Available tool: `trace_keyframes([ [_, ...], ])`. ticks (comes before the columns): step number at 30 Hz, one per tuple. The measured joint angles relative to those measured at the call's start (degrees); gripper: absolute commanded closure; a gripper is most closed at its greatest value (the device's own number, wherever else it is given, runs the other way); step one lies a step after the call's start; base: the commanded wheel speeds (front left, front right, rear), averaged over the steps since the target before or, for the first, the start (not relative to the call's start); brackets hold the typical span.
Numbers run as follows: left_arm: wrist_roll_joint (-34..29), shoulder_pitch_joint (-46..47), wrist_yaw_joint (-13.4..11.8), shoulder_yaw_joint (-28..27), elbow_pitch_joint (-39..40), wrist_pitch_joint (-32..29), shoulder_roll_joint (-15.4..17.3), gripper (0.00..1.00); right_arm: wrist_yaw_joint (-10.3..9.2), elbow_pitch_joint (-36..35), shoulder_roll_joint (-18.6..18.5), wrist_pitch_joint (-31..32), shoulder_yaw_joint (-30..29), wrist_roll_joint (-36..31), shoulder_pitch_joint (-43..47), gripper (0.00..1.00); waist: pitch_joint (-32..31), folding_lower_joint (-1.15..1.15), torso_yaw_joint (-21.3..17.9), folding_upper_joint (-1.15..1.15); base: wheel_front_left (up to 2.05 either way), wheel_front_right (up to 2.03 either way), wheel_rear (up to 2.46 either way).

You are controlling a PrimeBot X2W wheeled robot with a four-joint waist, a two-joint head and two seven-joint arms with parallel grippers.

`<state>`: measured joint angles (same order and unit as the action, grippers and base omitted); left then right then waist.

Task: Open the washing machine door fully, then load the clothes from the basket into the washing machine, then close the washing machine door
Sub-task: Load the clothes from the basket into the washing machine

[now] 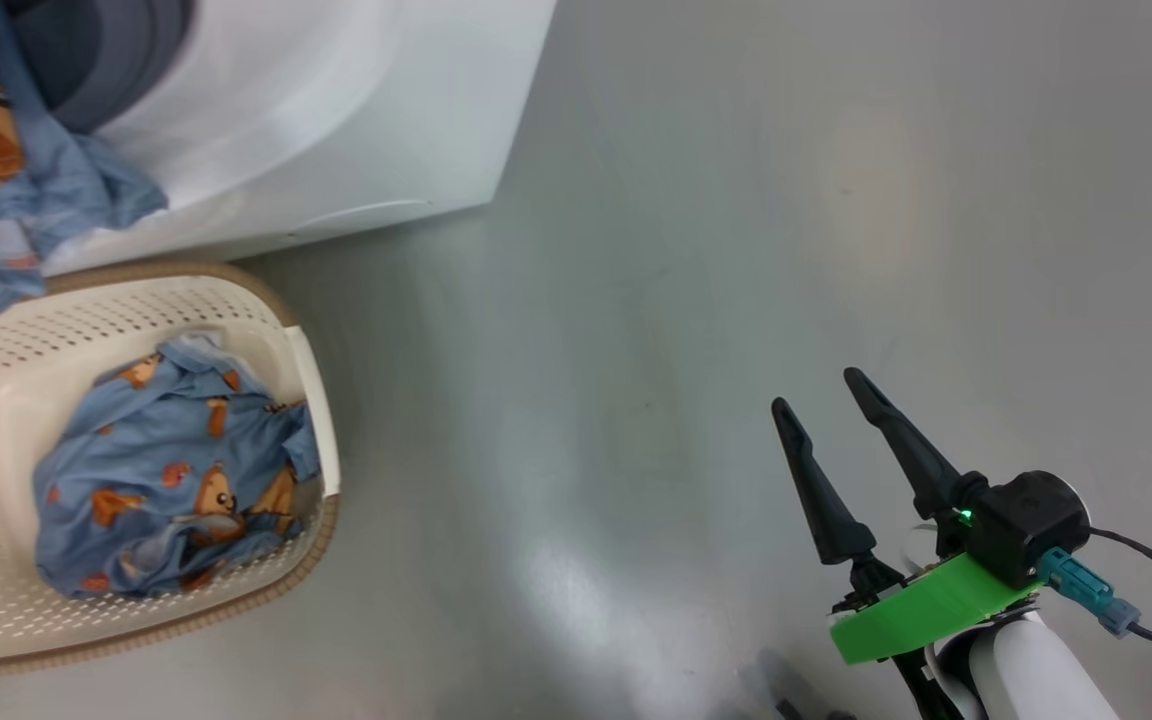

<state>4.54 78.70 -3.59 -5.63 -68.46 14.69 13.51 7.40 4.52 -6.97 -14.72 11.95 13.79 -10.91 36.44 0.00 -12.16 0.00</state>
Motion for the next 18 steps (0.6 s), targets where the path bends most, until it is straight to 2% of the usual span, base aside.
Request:
trace_keyframes([
  [7, 1.03, -0.73, -1.29, -0.04, -0.47, 0.0, -2.85, 0.0, 0.0, 0.16, -0.07, 0.0, -1.22, -0.02, 0.12, 0.0, -2.6, 0.0, 2.06, 0.0, 0.0, 0.0, 0.0],
  [18, 2.53, -12.94, 1.54, 1.74, 9.54, 0.0, -9.22, 0.0, 0.0, 0.26, -0.19, 0.0, -3.26, -0.11, 1.62, 0.0, -6.77, 0.0, 7.28, 0.0, 0.0, 0.0, 0.0],
])
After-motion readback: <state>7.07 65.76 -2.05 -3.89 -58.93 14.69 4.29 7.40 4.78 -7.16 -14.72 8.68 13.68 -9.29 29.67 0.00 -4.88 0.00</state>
